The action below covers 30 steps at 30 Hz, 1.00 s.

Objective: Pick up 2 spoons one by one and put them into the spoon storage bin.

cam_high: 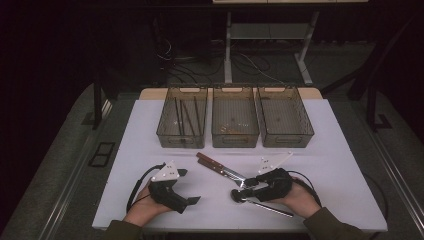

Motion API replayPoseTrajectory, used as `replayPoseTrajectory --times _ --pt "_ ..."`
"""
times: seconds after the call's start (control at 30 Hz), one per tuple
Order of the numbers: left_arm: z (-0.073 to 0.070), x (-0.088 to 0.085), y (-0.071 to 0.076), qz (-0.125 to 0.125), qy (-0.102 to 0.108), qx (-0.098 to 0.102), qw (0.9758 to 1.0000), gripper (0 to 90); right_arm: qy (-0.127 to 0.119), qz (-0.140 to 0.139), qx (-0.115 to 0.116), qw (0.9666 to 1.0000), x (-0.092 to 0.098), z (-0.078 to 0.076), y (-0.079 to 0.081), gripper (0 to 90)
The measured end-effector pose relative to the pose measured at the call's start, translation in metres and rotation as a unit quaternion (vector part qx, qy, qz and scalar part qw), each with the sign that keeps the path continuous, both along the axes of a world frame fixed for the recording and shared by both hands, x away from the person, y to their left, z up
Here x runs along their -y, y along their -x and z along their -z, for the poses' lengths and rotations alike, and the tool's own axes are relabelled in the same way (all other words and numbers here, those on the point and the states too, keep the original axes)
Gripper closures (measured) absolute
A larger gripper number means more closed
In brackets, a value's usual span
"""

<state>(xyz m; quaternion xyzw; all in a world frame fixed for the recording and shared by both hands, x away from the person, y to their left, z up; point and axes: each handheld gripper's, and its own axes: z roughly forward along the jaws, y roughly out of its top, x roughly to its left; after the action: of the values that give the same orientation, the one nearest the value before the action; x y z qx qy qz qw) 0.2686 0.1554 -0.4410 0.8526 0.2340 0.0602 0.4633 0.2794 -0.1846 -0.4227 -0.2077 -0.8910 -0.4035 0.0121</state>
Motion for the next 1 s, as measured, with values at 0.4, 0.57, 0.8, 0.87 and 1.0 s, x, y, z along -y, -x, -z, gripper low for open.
replayPoseTrajectory --times 0.4,0.57,0.8,0.87,1.0 --pt "0.000 0.000 0.000 0.001 -0.001 0.000 1.0000 0.0 0.022 -0.012 0.003 0.9997 -0.018 0.011 -0.003 53.8" --pt "0.000 0.000 0.000 0.001 -0.001 0.000 1.0000 0.0 0.042 -0.030 0.018 0.9985 -0.022 0.016 -0.004 52.6" --pt "0.000 0.000 0.000 0.001 -0.001 0.000 1.0000 0.0 0.062 -0.040 0.034 0.9967 -0.030 0.021 -0.001 52.1" --pt "0.000 0.000 0.000 0.001 -0.001 0.000 1.0000 0.0 0.064 -0.044 0.037 0.9963 -0.031 0.021 0.000 52.2" --pt "0.000 0.000 0.000 0.001 -0.001 0.000 1.0000 0.0 0.066 -0.049 0.039 0.9958 -0.032 0.022 0.002 52.8"
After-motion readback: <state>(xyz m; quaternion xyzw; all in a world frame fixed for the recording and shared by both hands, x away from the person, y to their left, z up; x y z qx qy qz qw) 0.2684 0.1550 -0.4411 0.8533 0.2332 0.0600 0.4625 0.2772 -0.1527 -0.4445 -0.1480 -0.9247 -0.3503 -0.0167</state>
